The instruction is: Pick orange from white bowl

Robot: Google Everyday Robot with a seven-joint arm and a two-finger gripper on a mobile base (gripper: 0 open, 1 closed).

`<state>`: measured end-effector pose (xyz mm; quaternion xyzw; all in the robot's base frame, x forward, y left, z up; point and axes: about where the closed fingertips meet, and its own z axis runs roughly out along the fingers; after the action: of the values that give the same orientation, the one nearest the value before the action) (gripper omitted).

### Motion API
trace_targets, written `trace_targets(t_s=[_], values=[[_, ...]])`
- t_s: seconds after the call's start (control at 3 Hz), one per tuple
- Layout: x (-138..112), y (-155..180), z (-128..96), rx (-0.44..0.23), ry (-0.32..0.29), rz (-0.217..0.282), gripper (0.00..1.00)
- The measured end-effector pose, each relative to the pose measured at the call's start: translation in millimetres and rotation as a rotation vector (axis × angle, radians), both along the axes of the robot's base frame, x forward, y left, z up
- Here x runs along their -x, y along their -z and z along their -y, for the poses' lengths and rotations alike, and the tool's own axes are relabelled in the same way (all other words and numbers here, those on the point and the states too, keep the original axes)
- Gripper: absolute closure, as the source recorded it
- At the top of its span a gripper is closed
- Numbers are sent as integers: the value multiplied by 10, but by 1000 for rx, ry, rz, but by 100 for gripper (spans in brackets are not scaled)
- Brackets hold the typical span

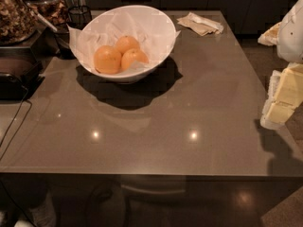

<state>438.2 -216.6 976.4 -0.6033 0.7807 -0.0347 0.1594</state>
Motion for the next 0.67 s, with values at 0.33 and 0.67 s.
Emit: trace_targets(t_s=[0.33,0.67], values=[[0,0,0,0,0,0,0],[-89,3,-88,-6,61,-22,0]])
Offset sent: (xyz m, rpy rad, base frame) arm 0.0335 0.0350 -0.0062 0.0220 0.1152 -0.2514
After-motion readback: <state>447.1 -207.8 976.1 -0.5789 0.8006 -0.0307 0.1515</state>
